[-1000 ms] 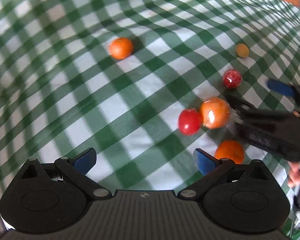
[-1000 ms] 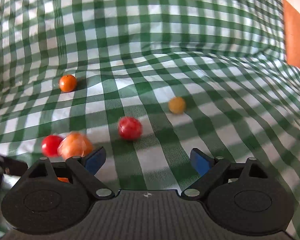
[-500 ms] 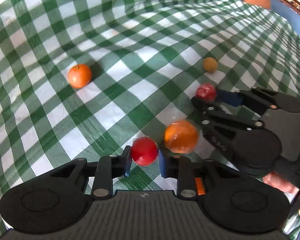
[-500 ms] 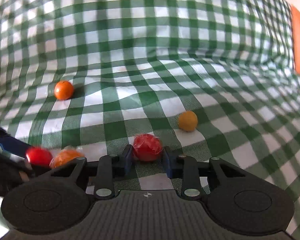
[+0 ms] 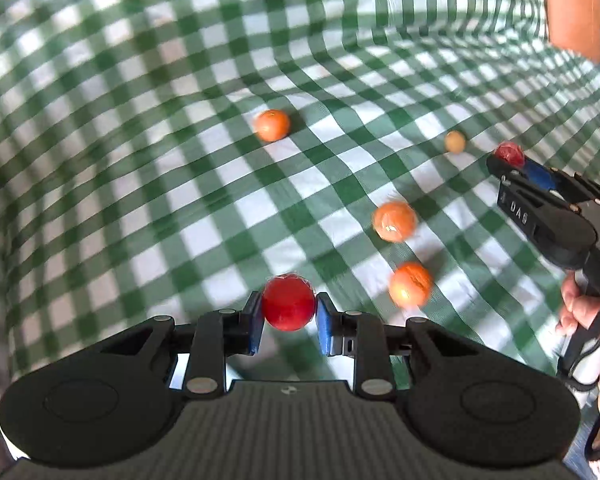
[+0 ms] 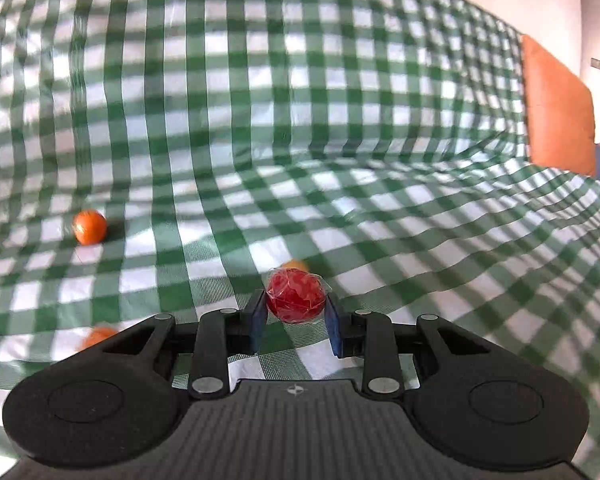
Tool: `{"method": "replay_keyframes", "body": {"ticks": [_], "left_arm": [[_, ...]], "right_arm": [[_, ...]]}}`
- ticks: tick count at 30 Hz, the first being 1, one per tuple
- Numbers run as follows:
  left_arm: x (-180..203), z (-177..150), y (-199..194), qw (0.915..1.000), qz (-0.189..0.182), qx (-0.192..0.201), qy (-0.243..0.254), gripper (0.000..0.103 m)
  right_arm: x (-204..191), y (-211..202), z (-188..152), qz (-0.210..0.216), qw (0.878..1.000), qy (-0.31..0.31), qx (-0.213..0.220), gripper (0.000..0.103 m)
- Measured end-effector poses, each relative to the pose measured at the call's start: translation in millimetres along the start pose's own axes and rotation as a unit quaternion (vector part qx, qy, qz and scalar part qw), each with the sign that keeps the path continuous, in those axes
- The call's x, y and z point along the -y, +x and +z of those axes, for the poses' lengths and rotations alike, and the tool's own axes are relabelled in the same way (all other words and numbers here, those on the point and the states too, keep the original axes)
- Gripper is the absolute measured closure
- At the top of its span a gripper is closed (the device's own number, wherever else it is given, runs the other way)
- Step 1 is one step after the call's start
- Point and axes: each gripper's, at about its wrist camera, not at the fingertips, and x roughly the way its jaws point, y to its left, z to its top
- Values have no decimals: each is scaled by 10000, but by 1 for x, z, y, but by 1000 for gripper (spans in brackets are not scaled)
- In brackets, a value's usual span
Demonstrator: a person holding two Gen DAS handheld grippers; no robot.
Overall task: Organize fruits
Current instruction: 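Carry both red tomatoes over the blue plate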
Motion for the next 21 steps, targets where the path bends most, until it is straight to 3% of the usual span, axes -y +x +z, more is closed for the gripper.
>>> {"method": "replay_keyframes", "body": {"ticks": [5,13,21], "left_arm": [[-13,-46,-73,9989,202,-38,-413,73],[-43,-135,-163,9939,458,-203,-979,73],[-73,-219,-224,9870,767,-76,-1413,73]], "right_arm": [[7,-81,16,378,9988,-77,298,71],[-5,-226,4,1467,9876,-534,163,71],[-47,-323,-10,2584,9636,-492,-483,70]]}}
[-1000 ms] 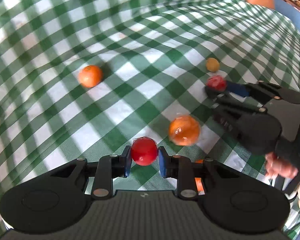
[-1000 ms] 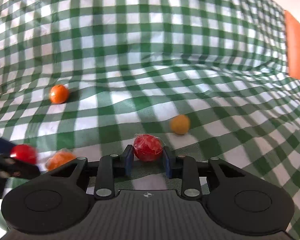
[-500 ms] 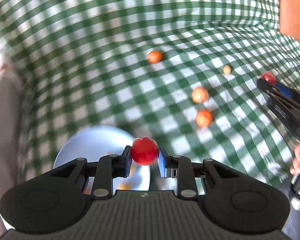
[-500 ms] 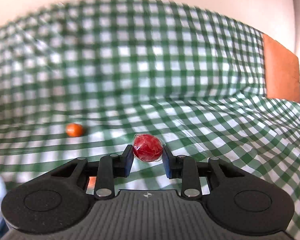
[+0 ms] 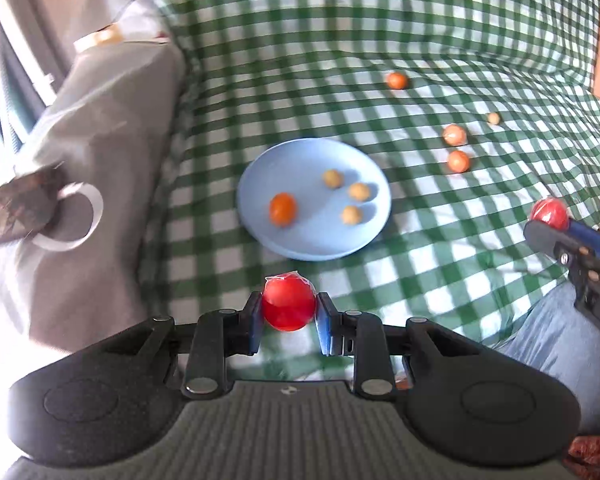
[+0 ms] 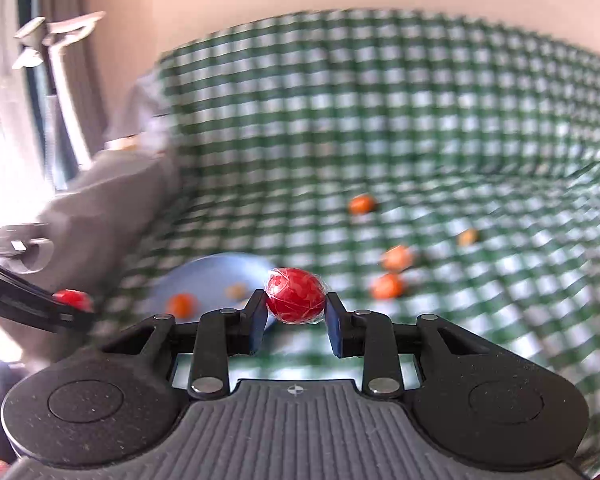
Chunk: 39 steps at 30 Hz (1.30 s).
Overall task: Organize fruits
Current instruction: 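Carry both red tomatoes over the blue plate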
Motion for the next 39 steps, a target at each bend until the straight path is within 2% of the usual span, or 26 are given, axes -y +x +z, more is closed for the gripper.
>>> {"method": "replay_keyframes", "body": {"ticks": [4,8,13,24,33,39], "left_arm": [[-20,-23,-16,9998,-27,96,-195,73],[-32,-34,-27,9991,-66,279,-299,73],[-45,-39,-36,9980,-145,465,-404,73],[-58,-42,-30,9971,-205,465,-559,73],[-59,-31,-16,9976,-248,374,-527,73],[-60,-12,-4,9975,-204,380,-558,73]], "right_arm": [[-43,-20,-5,406,9988,-214,-144,70],[-77,-30,-4,563,9965,-596,-146,70],[-100,-34,-1,573,9944,-870,-198,70],[-116,-25,-4,508,9921,-1077,-396,70],[-113,-12,-1,489,9923,-1034,-480,70],[-104,3,3,431,9938,-872,-533,70]]}}
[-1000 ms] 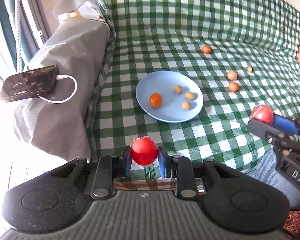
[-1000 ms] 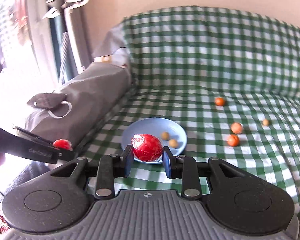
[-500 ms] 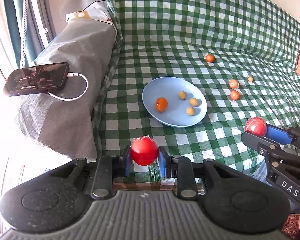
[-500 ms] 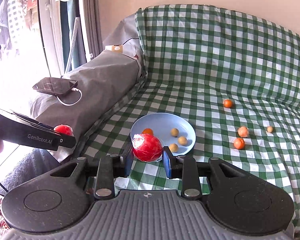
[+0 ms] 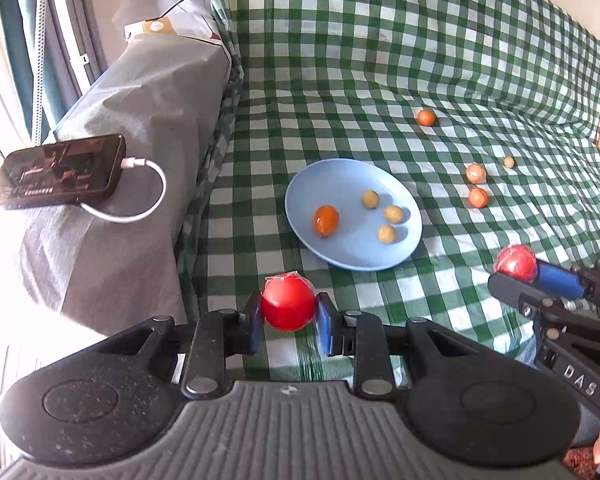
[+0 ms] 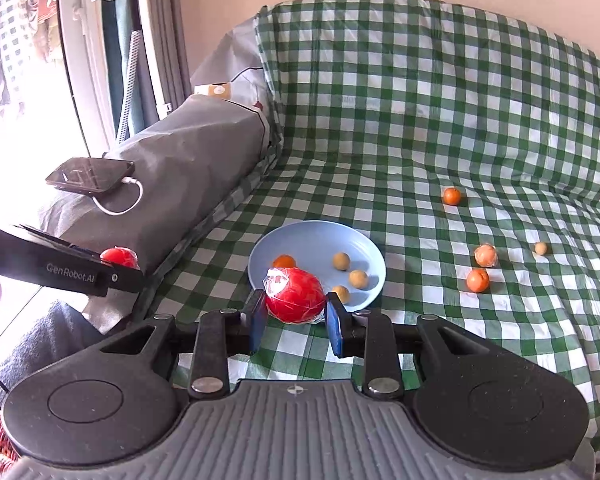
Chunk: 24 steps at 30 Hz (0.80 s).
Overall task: Organize fruits
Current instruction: 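Carry both red tomatoes over the blue plate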
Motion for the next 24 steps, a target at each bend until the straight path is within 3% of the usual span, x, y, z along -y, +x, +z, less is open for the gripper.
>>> {"method": "replay_keyframes", "body": {"ticks": [12,24], "left_arm": [[20,56,60,9998,47,-131,160,73],[39,94,178,9966,182,-726,358,73]], "right_arm": [[21,58,13,-84,9999,88,-105,70],[50,155,11,-262,9979,109,-585,70]]}}
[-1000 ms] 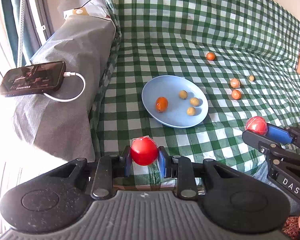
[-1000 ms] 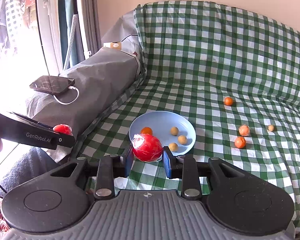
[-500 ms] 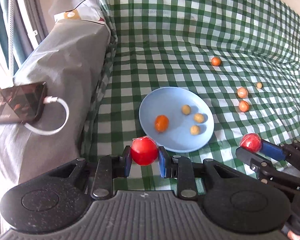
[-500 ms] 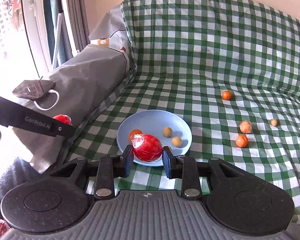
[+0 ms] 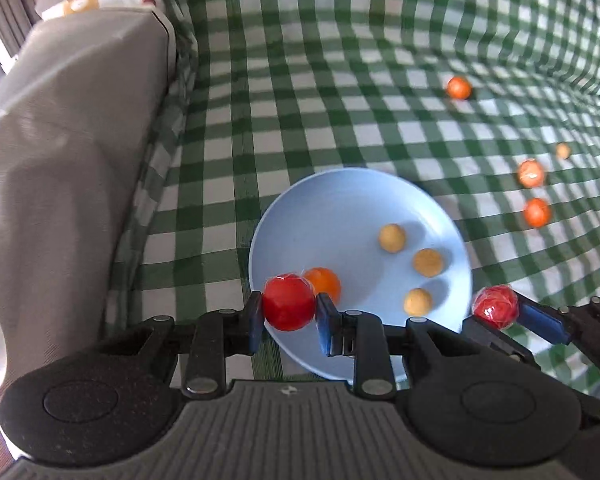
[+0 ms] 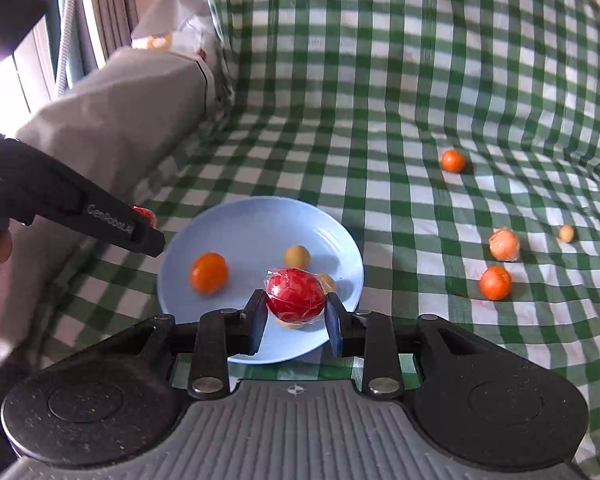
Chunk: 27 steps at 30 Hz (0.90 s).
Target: Organize fruits
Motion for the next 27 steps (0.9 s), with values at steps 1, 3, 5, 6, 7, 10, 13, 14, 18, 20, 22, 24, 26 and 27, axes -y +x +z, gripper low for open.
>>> {"method": "replay_keyframes", "body": {"ticks": [1,3,5,6,7,10,13,14,18,20,22,24,26,27], "left_arm": [[1,1,7,10000,8,-35,27,73],[3,3,21,9999,67,-125,75,73],[5,5,33,9997,72,-181,122,73],[6,7,38,9997,89,-201,131,72],[6,8,41,9997,88,-169,132,72],[9,14,41,9997,99,-19,205,68],[8,18,38,9999,76,20,122,24],[6,17,32,9999,36,121,53,9],[3,11,7,9998,54,181,-36,0],[2,3,-5,9999,119,-9,-40,0],[0,-7,-21,9996,255,-95,-28,0],[0,-22,-38,9993,340,-140,-9,0],[-2,-39,-56,9991,392,-161,-30,0],[-1,-45,-62,9990,404,-162,-43,0]], "right_arm": [[1,8,0,5,10000,-6,-63,70],[1,20,-1,-3,9999,-36,-130,70],[1,32,-1,-11,9998,-65,-211,70],[1,37,-1,5,9997,-76,-245,70],[0,42,-1,11,9996,-100,-281,70],[-1,54,-1,39,9992,-157,-362,70],[-3,62,2,116,9988,-213,-423,70],[-3,62,4,140,9987,-197,-439,67],[-2,46,11,166,9992,-140,-350,34],[-1,32,10,208,9991,-116,-352,27],[-1,14,8,246,9989,-78,-385,19],[-1,-3,4,271,9988,-43,-417,14],[-3,-26,-3,315,9986,-6,-416,11],[-5,-35,-5,312,9986,9,-416,10]]}}
